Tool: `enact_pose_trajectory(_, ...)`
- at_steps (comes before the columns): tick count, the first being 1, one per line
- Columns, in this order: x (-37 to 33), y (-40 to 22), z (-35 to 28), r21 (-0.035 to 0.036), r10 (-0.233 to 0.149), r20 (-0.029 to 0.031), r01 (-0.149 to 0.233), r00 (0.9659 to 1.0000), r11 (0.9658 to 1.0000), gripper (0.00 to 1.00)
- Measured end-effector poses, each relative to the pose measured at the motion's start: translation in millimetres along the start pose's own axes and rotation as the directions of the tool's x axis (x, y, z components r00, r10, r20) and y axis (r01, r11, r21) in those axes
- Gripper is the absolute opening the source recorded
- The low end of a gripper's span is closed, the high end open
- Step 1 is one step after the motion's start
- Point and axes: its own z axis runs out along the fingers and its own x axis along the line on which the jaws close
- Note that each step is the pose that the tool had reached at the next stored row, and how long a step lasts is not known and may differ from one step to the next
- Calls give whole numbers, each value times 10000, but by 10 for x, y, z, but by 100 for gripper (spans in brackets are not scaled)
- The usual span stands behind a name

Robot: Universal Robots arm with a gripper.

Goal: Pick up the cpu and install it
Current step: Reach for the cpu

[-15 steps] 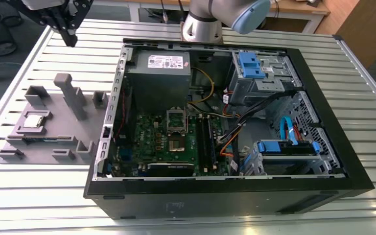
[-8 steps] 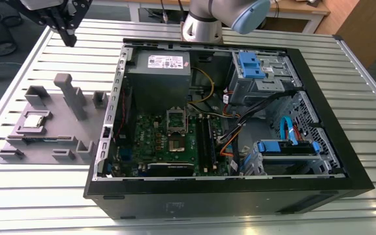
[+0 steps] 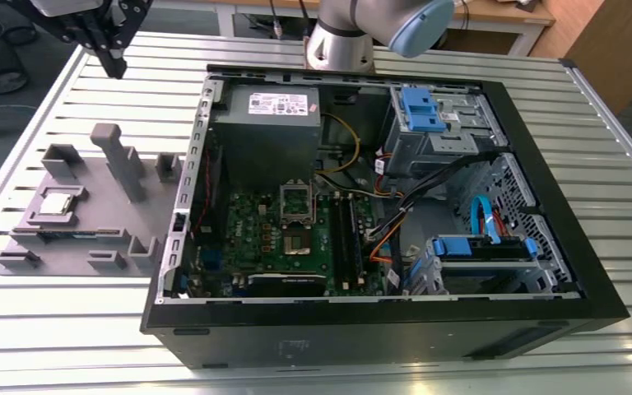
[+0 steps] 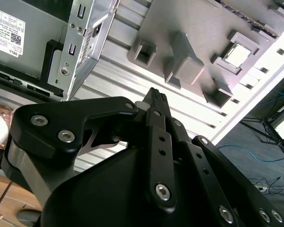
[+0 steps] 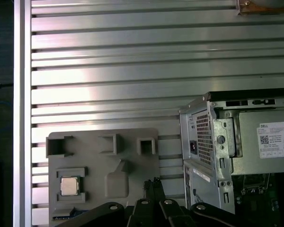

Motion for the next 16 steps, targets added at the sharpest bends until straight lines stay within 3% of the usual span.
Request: enact_pose_trajectory(16, 41, -3, -1, -1, 0, 0, 0, 10000, 10000, 10)
